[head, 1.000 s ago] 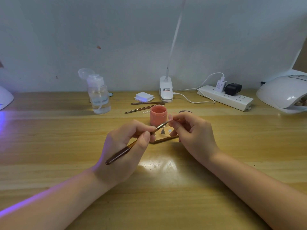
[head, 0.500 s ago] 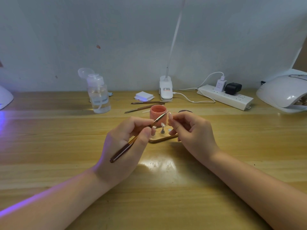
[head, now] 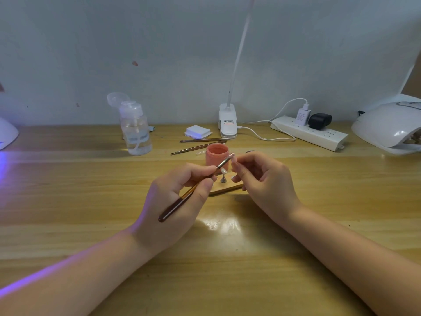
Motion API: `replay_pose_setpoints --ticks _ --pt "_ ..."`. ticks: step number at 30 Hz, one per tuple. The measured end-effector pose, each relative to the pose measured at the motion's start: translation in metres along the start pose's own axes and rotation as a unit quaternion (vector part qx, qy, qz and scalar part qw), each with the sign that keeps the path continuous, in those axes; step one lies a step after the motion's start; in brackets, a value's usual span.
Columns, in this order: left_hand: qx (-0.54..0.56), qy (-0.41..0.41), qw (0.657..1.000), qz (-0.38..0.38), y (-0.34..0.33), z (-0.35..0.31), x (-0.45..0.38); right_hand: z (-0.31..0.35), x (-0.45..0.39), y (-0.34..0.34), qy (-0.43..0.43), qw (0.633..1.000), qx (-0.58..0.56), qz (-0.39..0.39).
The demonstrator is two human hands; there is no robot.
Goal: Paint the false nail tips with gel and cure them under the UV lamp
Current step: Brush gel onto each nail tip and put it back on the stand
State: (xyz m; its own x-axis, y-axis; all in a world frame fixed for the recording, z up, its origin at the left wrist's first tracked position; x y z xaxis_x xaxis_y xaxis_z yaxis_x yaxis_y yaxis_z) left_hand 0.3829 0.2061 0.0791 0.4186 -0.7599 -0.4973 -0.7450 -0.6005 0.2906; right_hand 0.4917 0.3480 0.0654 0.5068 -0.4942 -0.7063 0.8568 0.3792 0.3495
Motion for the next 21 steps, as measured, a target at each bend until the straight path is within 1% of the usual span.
replay_pose_setpoints --ticks 5,8,12,18,21 --pt "-0.002 -0.023 1.0 -0.003 0.0042 -0.0047 0.0023 0.0051 -0.001 0.0032 0.018 0.999 0.03 -0.006" --pt "-0.001 -0.021 1.0 -0.007 0.0044 -0.0069 0.0014 0.0071 -0.0013 0.0038 0.025 0.999 0.041 -0.007" --pt "-0.042 -0.019 0.999 0.005 -0.0005 -0.0061 -0.0006 0.0073 -0.0006 0.0048 0.027 0.999 0.044 -0.012" --pt "-0.008 -0.016 1.0 0.001 0.0035 -0.0065 0.0003 0.0053 -0.0006 0.0037 0.018 0.999 0.039 -0.007" --pt "-0.027 -0.011 0.999 0.018 -0.0019 -0.0044 -0.0009 0.0056 -0.0002 0.0031 0.018 0.999 0.037 -0.007"
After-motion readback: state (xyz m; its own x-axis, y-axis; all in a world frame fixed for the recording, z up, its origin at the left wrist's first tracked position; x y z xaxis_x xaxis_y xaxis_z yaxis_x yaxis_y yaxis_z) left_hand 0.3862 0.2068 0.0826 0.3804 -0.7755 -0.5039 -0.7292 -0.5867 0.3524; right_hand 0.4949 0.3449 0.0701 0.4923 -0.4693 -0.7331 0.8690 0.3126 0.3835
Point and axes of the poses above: each hand's wrist, its own x-axis away from the middle knuckle, its own y-axis out of the back of the hand, z = x × y, the point moved 9 cm from there along -x, towards the middle knuckle, and after that the axes turned 9 degrees about y, right-handed, at the moved point
